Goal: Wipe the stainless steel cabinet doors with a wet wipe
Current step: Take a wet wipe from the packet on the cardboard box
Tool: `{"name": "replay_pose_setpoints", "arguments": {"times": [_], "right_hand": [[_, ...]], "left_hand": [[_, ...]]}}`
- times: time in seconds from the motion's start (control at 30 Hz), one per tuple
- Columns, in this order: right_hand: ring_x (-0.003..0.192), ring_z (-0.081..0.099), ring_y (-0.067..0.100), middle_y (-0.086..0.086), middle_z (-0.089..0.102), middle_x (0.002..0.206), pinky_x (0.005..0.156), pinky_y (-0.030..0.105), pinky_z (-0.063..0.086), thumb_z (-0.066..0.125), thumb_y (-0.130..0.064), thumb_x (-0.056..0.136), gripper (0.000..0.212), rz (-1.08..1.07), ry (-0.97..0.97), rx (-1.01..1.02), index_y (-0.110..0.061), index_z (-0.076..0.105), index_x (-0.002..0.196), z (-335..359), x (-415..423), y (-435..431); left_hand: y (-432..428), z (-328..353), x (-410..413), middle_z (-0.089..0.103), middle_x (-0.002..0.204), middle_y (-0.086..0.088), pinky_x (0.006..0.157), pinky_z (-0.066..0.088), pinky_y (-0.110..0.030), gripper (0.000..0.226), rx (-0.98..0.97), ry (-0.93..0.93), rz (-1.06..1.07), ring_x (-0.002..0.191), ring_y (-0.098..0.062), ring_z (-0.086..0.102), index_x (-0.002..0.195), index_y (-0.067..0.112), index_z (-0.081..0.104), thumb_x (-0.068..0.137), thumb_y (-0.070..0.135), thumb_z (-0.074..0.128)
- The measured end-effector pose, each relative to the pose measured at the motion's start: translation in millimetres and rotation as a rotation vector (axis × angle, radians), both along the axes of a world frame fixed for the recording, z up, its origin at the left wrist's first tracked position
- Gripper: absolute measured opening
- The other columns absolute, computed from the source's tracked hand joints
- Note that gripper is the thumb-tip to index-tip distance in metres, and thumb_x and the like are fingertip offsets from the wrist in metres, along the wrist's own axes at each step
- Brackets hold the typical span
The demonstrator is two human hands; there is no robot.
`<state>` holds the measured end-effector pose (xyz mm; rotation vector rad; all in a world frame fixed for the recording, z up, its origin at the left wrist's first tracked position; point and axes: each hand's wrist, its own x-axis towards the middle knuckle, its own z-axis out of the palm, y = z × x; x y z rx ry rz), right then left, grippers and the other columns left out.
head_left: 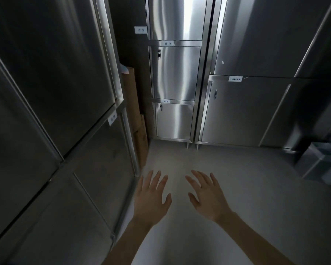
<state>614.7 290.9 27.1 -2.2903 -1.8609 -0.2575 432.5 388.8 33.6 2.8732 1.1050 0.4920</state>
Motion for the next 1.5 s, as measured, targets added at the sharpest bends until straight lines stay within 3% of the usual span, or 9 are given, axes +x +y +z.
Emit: {"name": "replay_pose_setpoints", "arguments": {"times": [0.17,0.27,0.4,0.53,0.83,1.0,1.17,1.33,1.5], "right_hand": [[0.125,0.049,0.027,0.008,0.048,0.14,0.106,0.052,0.033,0.063,-0.037,0.085,0.053,0.044,-0.008,-0.018,-0.019,0.053,0.133,-13,44,48],[0.113,0.059,0.029,0.011,0.058,0.128,0.096,0.053,0.045,0.076,-0.034,0.074,0.054,0.088,-0.035,0.035,-0.016,0.062,0.123,-19,83,82],[0.108,0.061,0.029,0.011,0.06,0.124,0.09,0.051,0.05,0.079,-0.033,0.07,0.055,0.148,-0.057,0.088,-0.015,0.064,0.12,-11,146,131],[0.106,0.062,0.031,0.013,0.061,0.123,0.089,0.05,0.051,0.079,-0.03,0.069,0.055,0.231,-0.094,0.134,-0.013,0.065,0.118,8,216,183],[0.1,0.061,0.031,0.011,0.06,0.12,0.084,0.042,0.052,0.076,-0.03,0.064,0.054,0.345,-0.064,0.121,-0.015,0.065,0.115,6,299,279],[0.102,0.06,0.03,0.01,0.059,0.122,0.084,0.044,0.053,0.074,-0.031,0.069,0.052,0.373,-0.049,0.093,-0.015,0.064,0.118,0,318,337],[0.109,0.06,0.027,0.01,0.059,0.126,0.09,0.045,0.051,0.076,-0.03,0.071,0.053,0.407,-0.086,0.099,-0.015,0.064,0.12,10,338,413],[0.106,0.063,0.025,0.007,0.062,0.121,0.087,0.042,0.052,0.085,-0.029,0.061,0.06,0.416,-0.1,0.13,-0.015,0.067,0.116,42,361,506],[0.115,0.056,0.027,0.01,0.056,0.129,0.095,0.045,0.048,0.072,-0.025,0.077,0.052,0.489,-0.093,0.145,-0.014,0.059,0.126,57,376,584]], "left_hand": [[43,-17,42,0.06,0.135,-0.009,0.106,0.04,-0.056,0.056,-0.028,0.014,0.033,0.129,-0.032,0.052,0.128,0.017,0.064,0.079,0.043,0.072],[72,-25,76,0.035,0.155,-0.004,0.121,0.012,-0.049,0.059,-0.094,0.046,0.082,0.147,-0.027,0.023,0.147,0.024,0.043,0.094,0.049,0.049],[116,-20,132,0.01,0.163,0.004,0.118,-0.014,-0.04,0.063,-0.096,0.077,0.152,0.151,-0.02,-0.004,0.155,0.033,0.016,0.098,0.057,0.025],[158,0,195,0.01,0.163,0.006,0.119,-0.013,-0.039,0.063,-0.074,0.035,0.211,0.151,-0.017,-0.004,0.155,0.034,0.014,0.097,0.057,0.025],[233,11,249,0.033,0.156,-0.001,0.12,-0.003,-0.039,0.058,-0.074,-0.019,0.291,0.149,-0.023,0.018,0.149,0.026,0.038,0.095,0.049,0.043],[284,-3,271,0.023,0.16,0.005,0.119,-0.01,-0.038,0.062,-0.076,0.062,0.326,0.15,-0.019,0.007,0.152,0.032,0.027,0.095,0.056,0.028],[358,3,295,0.026,0.159,0.004,0.122,-0.004,-0.04,0.062,-0.044,0.049,0.357,0.15,-0.02,0.01,0.152,0.032,0.028,0.094,0.055,0.029],[449,35,322,0.021,0.161,0.006,0.114,-0.018,-0.036,0.061,0.011,0.047,0.347,0.15,-0.019,0.008,0.153,0.033,0.025,0.096,0.055,0.028],[514,49,338,0.011,0.163,0.007,0.117,-0.016,-0.036,0.063,0.036,0.039,0.385,0.151,-0.017,-0.004,0.156,0.032,0.014,0.098,0.055,0.024]]}}
